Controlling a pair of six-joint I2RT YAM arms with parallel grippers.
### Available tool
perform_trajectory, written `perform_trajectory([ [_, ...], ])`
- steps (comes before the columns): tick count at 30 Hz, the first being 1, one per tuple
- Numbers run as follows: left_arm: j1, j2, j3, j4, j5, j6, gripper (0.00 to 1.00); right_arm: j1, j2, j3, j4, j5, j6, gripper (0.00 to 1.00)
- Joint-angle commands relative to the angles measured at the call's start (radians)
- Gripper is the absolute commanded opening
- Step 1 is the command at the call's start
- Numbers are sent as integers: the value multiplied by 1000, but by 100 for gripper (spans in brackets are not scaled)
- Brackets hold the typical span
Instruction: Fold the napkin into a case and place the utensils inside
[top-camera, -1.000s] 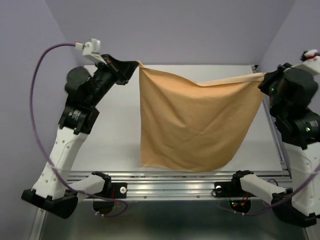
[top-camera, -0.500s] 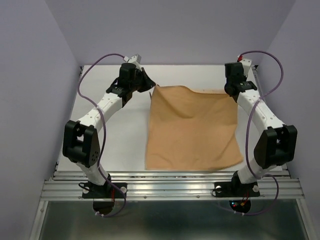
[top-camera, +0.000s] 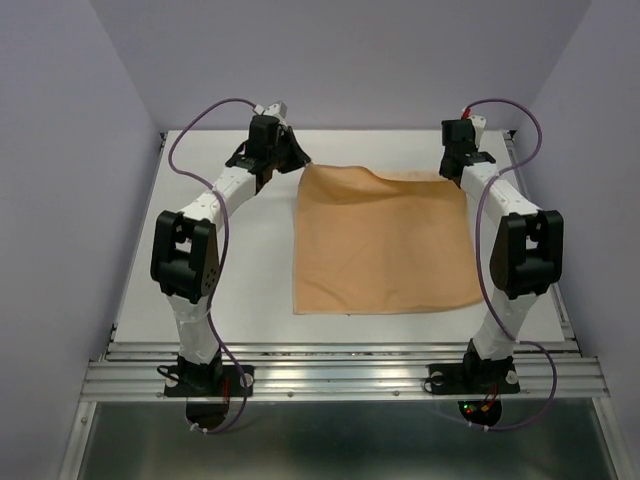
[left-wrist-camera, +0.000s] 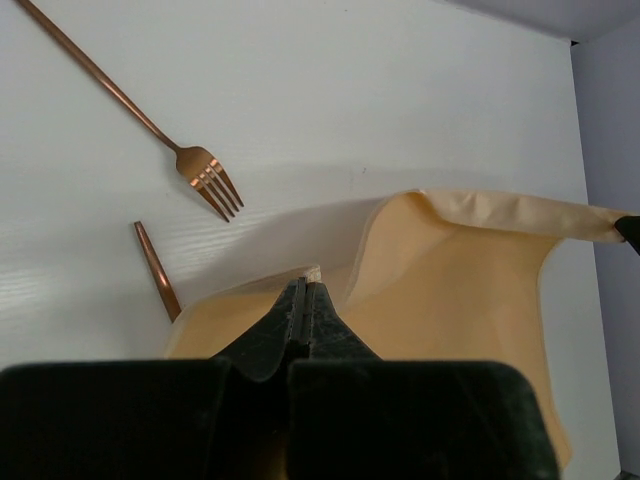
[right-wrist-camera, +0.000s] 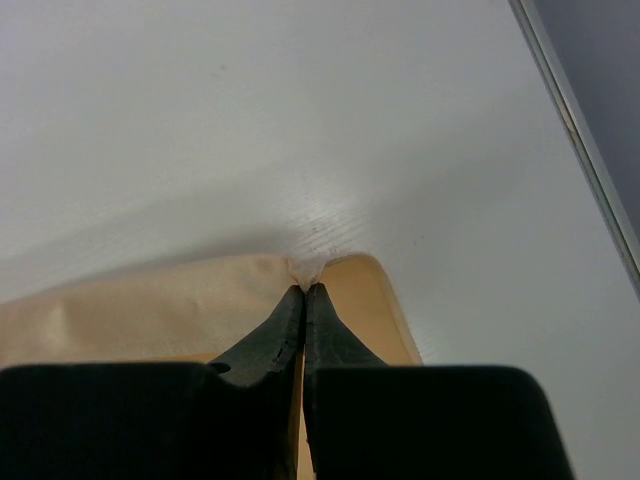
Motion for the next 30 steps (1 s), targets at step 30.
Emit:
perform_trajectory([
  [30, 101, -143, -35, -38, 121, 82, 0, -91, -262, -145, -9, -350, 141, 1],
])
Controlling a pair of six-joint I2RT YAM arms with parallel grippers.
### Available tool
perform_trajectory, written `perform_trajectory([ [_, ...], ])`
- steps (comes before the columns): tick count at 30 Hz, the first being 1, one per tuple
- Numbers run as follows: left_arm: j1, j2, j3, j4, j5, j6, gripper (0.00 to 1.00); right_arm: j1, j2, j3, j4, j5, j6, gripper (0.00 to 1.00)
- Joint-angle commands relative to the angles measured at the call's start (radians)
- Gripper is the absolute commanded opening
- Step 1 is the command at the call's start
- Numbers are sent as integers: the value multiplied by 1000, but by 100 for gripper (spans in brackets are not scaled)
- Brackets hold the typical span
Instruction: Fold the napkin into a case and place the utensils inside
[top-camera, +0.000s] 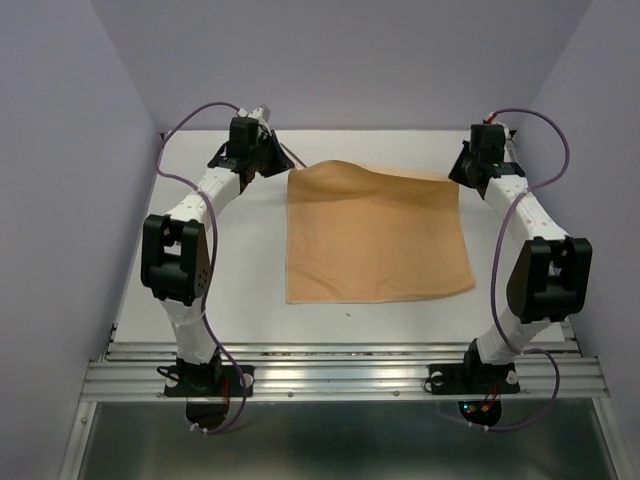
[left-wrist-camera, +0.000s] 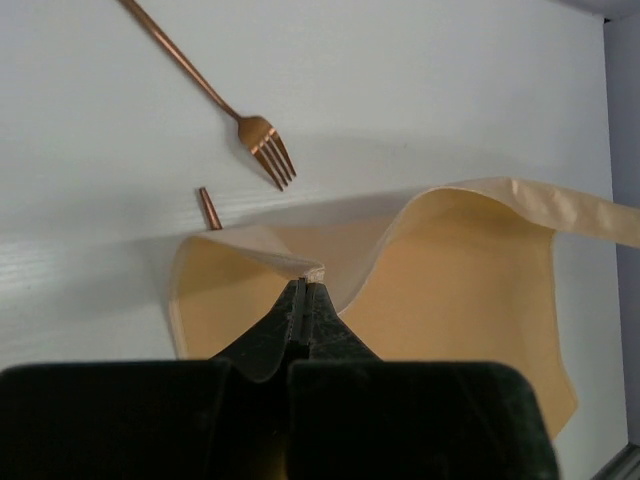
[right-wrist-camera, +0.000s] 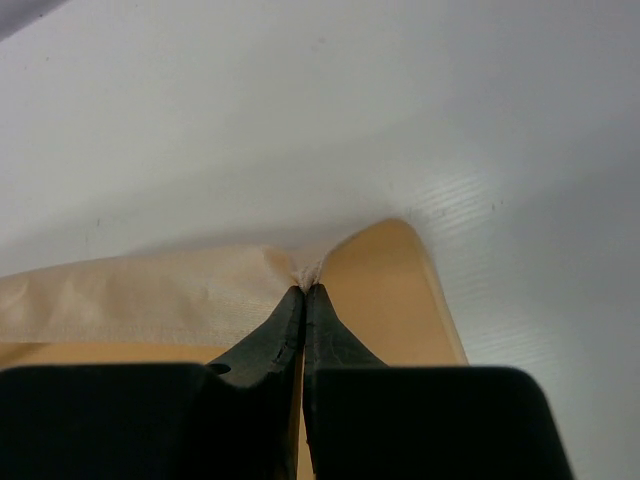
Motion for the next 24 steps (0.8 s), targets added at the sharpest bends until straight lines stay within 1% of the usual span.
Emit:
perform_trajectory([
  [1, 1, -182, -97, 10, 41, 26, 0, 0, -134, -95, -33, -7, 28, 1],
  [4, 1, -254, -204, 10, 56, 25, 0, 0, -208, -221, -62, -13, 39, 1],
  [11, -7, -437, -465, 5, 77, 18, 0, -10, -360, -376, -139, 43, 66, 1],
  [14, -16, -492, -551, 3, 91, 11, 0, -10, -417, -434, -176, 59, 94, 1],
  [18, -33, -544, -627, -4, 96, 0, 0, -10, -486, -486, -210, 77, 115, 1],
  [24, -60, -610, -678, -50, 97, 2, 0, -10, -527, -503, -274, 85, 147, 1],
])
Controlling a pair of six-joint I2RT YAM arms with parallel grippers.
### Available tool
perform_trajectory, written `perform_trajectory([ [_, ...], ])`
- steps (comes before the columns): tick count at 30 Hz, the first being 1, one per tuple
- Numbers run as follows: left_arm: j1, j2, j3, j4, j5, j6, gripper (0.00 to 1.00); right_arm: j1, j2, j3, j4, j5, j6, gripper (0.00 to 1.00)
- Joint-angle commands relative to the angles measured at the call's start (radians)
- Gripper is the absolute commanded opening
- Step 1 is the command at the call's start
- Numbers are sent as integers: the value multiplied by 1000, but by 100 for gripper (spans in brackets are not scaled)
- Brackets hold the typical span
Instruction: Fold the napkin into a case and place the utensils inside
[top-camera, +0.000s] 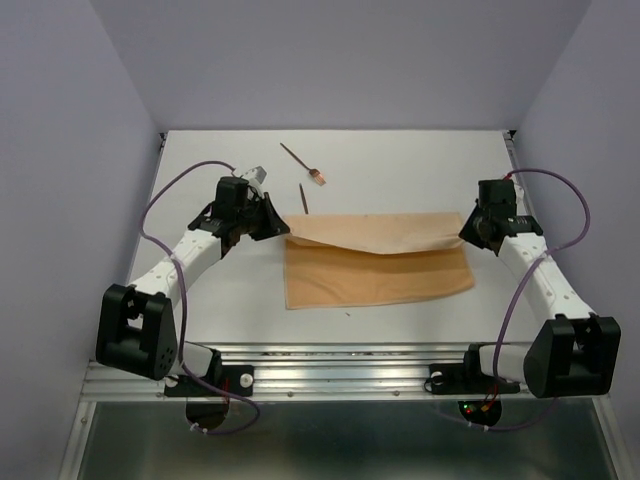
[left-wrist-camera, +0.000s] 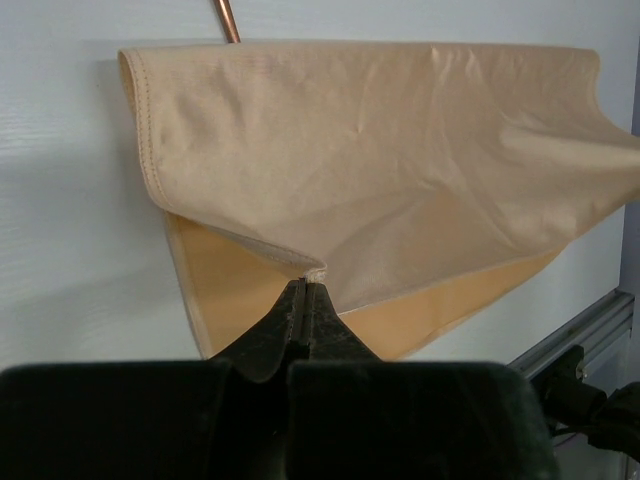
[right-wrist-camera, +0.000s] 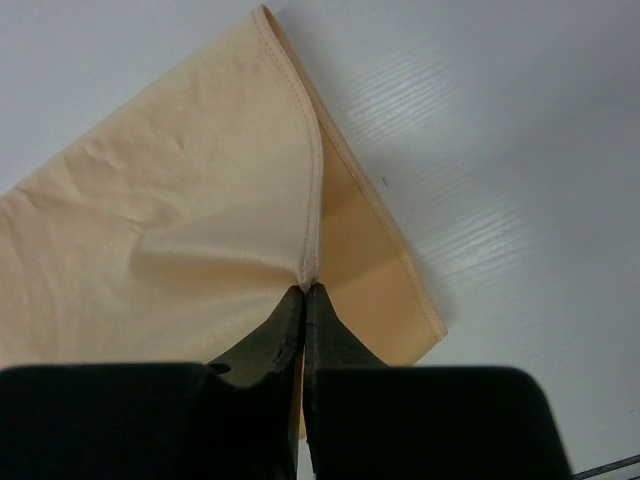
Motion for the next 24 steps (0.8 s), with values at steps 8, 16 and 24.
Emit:
perform_trajectory([
  [8, -54, -146, -13, -100, 16, 11, 0, -8, -65, 6, -97, 44, 50, 1],
  [16, -94, -204, -75, -148, 15, -4, 0, -8, -94, -6, -132, 91, 68, 1],
  [24, -125, -267, -125, -189, 12, -39, 0, -8, -111, -32, -145, 134, 89, 1],
])
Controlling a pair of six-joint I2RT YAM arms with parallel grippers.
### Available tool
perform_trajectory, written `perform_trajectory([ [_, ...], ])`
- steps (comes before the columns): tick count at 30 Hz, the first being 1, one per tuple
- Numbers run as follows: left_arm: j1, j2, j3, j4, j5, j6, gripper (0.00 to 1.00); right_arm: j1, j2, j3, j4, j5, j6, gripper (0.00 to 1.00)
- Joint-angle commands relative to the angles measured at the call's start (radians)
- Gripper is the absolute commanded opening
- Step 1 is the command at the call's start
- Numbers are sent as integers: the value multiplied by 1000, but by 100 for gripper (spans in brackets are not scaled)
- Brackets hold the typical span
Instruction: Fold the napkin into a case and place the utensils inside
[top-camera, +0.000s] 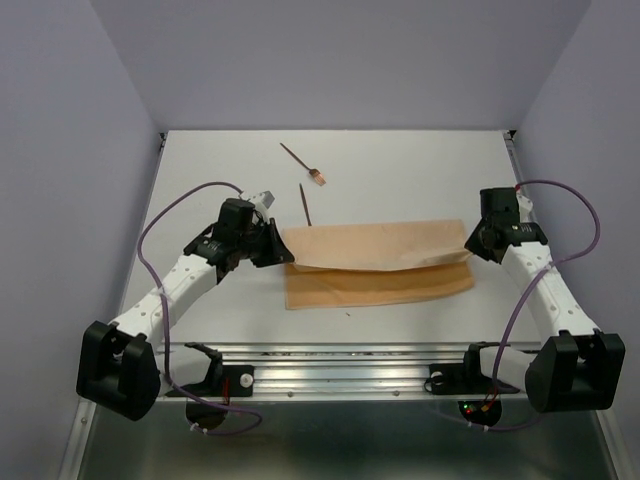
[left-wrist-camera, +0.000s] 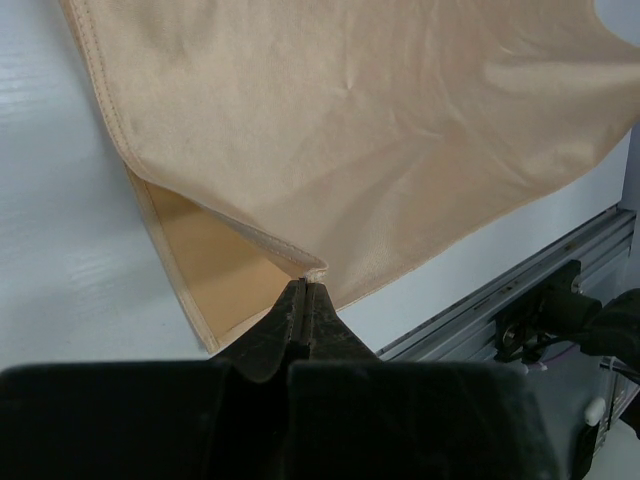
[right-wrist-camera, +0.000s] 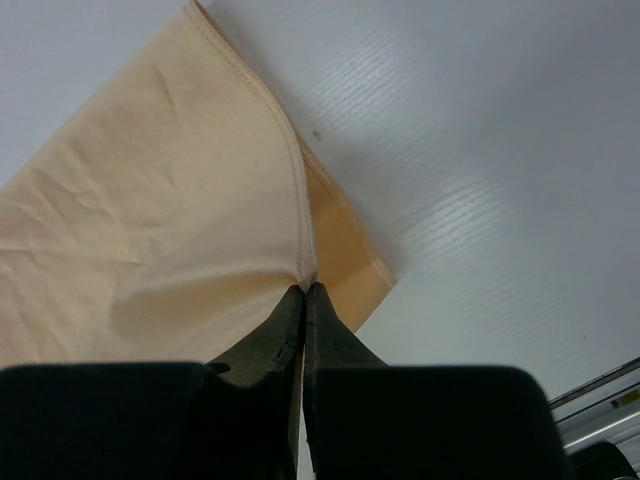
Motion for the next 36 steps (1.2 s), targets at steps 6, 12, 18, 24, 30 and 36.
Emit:
perform_trajectory([
  [6, -24, -68, -42, -41, -2, -13, 0, -8, -42, -21, -22, 43, 30, 1],
  [12, -27, -79, -66, -48, -5, -34, 0, -8, -67, -39, -41, 26, 52, 1],
  [18, -30, -87, -85, -60, 7, -48, 0, -8, -75, -45, -83, 17, 99, 1],
  [24, -38, -74, -111, -90, 81, -50, 46, -8, -68, -41, -103, 58, 135, 61],
  [30, -36, -87, -5, -166, -33, -1, 74, -8, -29, -19, -76, 55, 133, 68],
  [36, -36, 91, 110, -42, -65, -5, 64, -8, 4, -11, 18, -18, 121, 56],
])
